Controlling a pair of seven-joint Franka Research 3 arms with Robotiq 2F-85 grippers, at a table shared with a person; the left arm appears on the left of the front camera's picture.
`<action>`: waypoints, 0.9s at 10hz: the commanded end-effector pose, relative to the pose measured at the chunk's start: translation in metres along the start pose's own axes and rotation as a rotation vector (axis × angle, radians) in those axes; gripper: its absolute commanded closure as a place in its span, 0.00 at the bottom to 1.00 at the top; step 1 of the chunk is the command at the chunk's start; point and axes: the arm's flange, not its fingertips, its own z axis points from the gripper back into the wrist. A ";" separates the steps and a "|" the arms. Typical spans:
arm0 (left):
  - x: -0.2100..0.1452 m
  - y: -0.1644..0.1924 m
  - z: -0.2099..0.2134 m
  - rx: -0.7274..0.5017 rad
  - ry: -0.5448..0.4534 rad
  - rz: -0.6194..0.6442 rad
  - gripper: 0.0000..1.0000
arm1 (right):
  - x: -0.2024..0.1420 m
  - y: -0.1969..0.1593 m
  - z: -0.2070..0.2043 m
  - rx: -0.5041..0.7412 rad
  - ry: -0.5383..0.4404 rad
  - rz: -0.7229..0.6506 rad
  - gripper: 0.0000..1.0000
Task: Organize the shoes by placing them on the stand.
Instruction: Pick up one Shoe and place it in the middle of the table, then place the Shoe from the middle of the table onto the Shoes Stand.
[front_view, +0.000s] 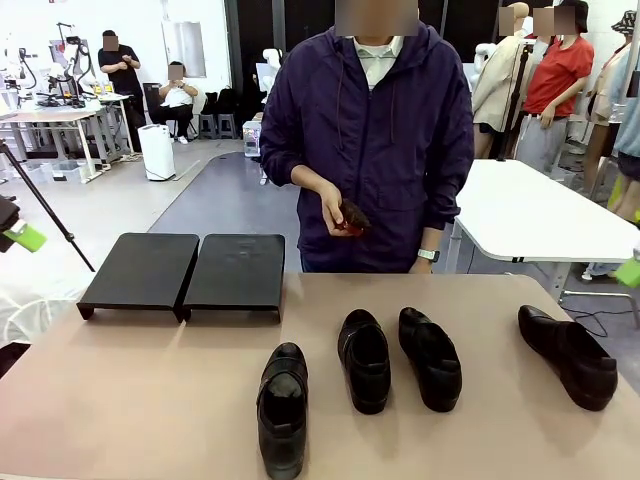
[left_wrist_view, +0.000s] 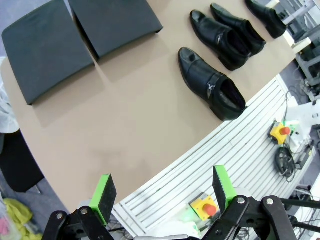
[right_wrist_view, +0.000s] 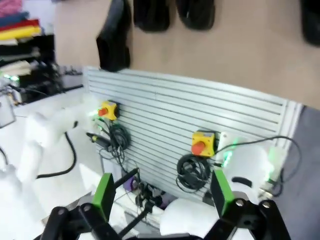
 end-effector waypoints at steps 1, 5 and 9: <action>0.000 0.001 0.001 -0.006 0.002 -0.013 0.00 | 0.001 0.016 -0.007 -0.017 0.043 0.041 0.00; 0.000 0.001 0.001 -0.006 0.002 -0.013 0.00 | 0.001 0.016 -0.007 -0.017 0.043 0.041 0.00; 0.000 0.001 0.001 -0.006 0.002 -0.013 0.00 | 0.001 0.016 -0.007 -0.017 0.043 0.041 0.00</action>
